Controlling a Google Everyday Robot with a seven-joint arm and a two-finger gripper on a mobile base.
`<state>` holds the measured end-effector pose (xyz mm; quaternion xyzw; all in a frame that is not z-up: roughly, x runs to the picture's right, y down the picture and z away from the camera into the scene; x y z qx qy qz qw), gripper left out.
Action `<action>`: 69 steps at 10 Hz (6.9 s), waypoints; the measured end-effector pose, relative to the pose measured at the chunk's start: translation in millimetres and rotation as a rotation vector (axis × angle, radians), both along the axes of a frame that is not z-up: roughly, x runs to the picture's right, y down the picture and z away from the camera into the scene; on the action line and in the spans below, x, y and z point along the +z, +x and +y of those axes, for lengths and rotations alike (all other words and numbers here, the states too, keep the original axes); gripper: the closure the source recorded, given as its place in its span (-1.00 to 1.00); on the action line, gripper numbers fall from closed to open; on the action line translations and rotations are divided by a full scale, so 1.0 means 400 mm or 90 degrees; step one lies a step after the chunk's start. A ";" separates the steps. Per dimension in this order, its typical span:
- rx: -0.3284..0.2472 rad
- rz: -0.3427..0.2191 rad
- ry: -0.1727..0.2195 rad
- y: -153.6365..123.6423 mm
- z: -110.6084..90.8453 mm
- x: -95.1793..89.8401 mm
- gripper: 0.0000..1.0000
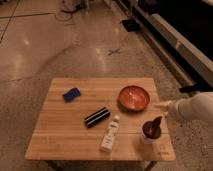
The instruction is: Push the ceramic bowl across the table
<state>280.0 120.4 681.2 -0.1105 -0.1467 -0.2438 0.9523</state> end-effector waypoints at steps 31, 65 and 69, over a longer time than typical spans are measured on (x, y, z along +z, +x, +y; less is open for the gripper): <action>-0.197 0.078 -0.013 -0.123 -0.202 0.336 -0.39; -0.426 -0.118 -0.180 -0.659 -0.054 0.586 -0.39; -0.469 -0.149 -0.185 -0.723 -0.010 0.562 -0.39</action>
